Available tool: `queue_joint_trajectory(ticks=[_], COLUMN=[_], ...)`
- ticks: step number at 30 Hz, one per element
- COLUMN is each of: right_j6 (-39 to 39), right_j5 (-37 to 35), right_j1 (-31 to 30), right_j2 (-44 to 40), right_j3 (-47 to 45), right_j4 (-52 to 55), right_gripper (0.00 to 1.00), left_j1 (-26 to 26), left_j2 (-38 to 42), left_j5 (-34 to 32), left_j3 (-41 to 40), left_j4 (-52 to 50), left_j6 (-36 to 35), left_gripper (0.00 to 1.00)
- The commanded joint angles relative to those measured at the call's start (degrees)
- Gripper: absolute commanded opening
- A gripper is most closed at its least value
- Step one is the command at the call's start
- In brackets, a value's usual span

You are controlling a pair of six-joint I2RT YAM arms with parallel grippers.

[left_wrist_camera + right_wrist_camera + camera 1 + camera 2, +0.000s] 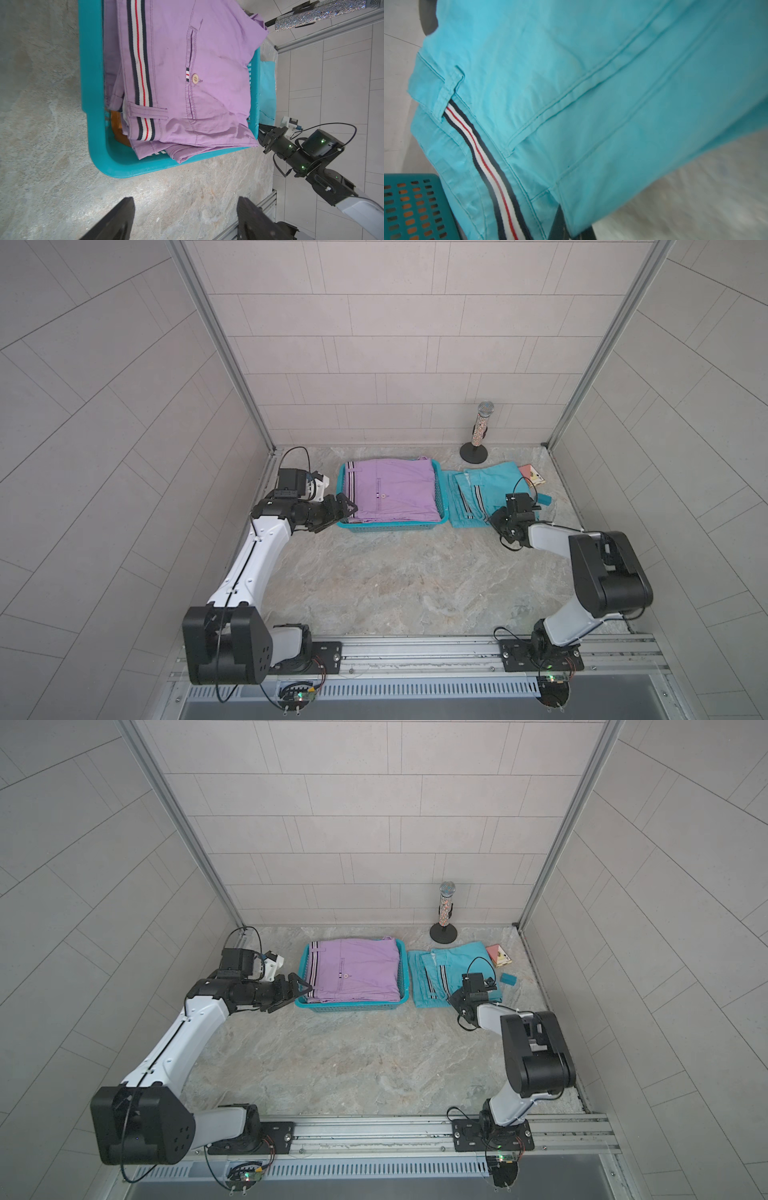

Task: Put the folded long pants in the basket
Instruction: Move the long pant to the center of the board.

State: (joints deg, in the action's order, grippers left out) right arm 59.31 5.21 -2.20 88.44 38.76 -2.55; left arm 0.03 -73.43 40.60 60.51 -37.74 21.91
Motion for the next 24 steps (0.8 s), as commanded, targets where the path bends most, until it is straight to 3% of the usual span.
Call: queue_joint_trajectory(ticks=[1,5,8,11,16,19,24], right_j6=[1.02,-0.33,-1.15,-0.36,0.38,2.74,6.39], right_j5=[-2.23,-2.67,-3.13,0.37,4.96,4.29,6.17], right_j1=[-0.23,-2.68,-5.03,-6.03,-8.25,-11.38,-17.56], right_j2=[-8.35,-19.50,-26.99,-33.53,-40.85,-43.88,-43.04], right_j3=[-5.23,-8.28,-10.24,-14.29,-18.32,-18.86,-20.35], right_j4=[13.11,25.86,34.69,37.42,40.89,42.31,42.39], right_gripper=[0.00,0.00,0.00,0.00,0.00,0.00,0.00], left_j1=[-1.44,-10.46,-18.12,-24.46,-36.85,-39.89,-43.47], left_j2=[1.55,3.97,8.02,10.74,8.02,6.95,7.91], left_j5=[1.79,-2.76,-6.11,-8.46,-16.25,-17.60,-22.81], left_j3=[-1.68,-4.18,-11.71,-20.69,-26.71,-31.67,-37.70], left_j4=[2.97,4.81,13.63,24.86,33.72,42.04,47.66], left_j6=[1.98,6.26,15.07,24.69,30.11,33.78,35.80], left_gripper=[0.84,0.84,0.84,0.84,0.84,0.84,0.85])
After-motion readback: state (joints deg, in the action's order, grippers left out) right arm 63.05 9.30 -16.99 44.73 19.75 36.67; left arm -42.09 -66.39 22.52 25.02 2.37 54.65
